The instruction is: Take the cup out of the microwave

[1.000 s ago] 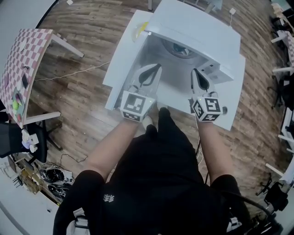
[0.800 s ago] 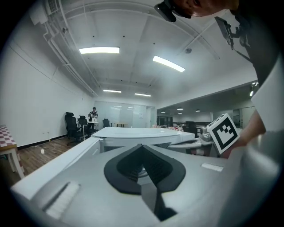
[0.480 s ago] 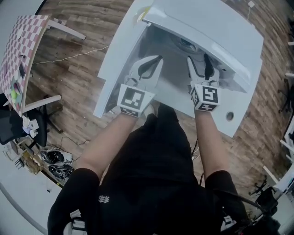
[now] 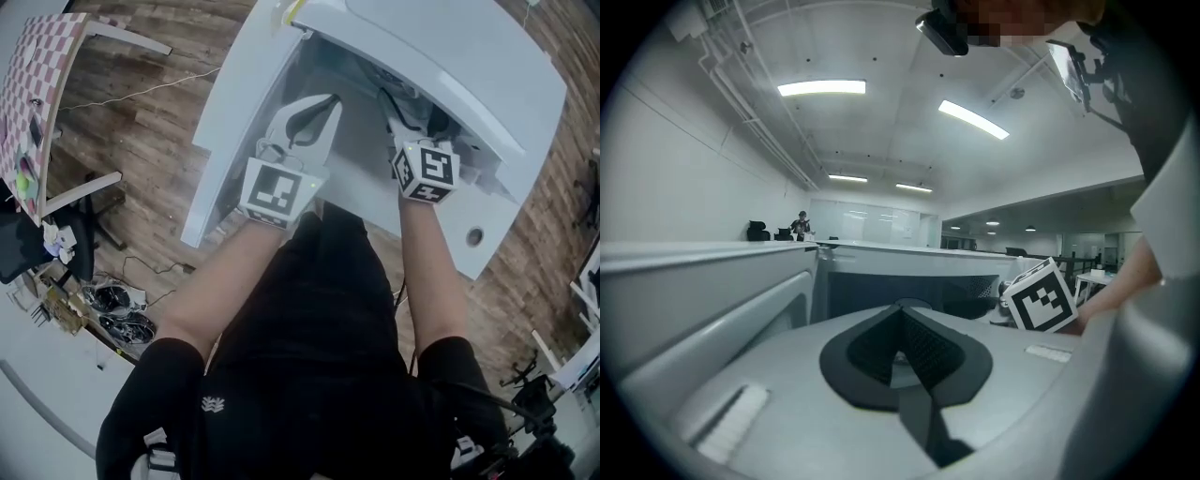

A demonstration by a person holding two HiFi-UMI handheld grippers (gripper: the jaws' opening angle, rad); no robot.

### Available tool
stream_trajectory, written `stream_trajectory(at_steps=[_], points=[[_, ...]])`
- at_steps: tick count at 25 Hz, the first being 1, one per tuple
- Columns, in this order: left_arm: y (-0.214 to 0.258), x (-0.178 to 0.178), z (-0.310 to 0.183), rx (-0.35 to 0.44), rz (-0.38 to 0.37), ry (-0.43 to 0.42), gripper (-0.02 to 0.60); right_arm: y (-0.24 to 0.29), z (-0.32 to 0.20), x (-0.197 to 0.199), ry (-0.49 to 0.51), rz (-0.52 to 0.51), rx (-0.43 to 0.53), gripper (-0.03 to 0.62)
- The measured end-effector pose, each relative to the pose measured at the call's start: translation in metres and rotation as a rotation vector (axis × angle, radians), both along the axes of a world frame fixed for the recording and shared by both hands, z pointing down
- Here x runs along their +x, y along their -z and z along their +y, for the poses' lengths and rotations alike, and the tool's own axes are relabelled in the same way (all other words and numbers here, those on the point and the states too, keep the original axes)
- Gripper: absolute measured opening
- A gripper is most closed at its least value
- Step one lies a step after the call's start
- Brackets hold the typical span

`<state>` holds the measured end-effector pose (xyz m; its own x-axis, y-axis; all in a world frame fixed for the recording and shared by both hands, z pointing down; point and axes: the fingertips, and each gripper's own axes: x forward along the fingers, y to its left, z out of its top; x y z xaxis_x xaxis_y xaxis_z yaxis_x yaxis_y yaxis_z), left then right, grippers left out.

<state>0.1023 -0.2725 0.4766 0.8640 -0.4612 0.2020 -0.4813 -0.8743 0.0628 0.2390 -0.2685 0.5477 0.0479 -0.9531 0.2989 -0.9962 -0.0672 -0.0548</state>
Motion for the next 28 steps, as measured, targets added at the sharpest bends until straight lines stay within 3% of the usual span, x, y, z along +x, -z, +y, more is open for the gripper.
stream_trajectory(at_steps=[2, 5, 22, 28], points=[[-0.003, 0.003, -0.002, -0.005, 0.000, 0.001, 0.000, -0.004, -0.007, 0.004, -0.001, -0.005, 0.003, 0.465], [-0.005, 0.005, -0.004, -0.010, 0.001, 0.005, 0.000, -0.015, -0.016, 0.007, 0.009, -0.008, -0.021, 0.477], [-0.023, -0.002, -0.026, -0.040, -0.018, 0.056, 0.000, -0.039, -0.066, 0.021, 0.012, -0.011, -0.031, 0.477], [-0.020, -0.002, -0.031, -0.040, -0.023, 0.070, 0.000, -0.048, -0.074, 0.018, 0.047, 0.031, -0.061, 0.477]])
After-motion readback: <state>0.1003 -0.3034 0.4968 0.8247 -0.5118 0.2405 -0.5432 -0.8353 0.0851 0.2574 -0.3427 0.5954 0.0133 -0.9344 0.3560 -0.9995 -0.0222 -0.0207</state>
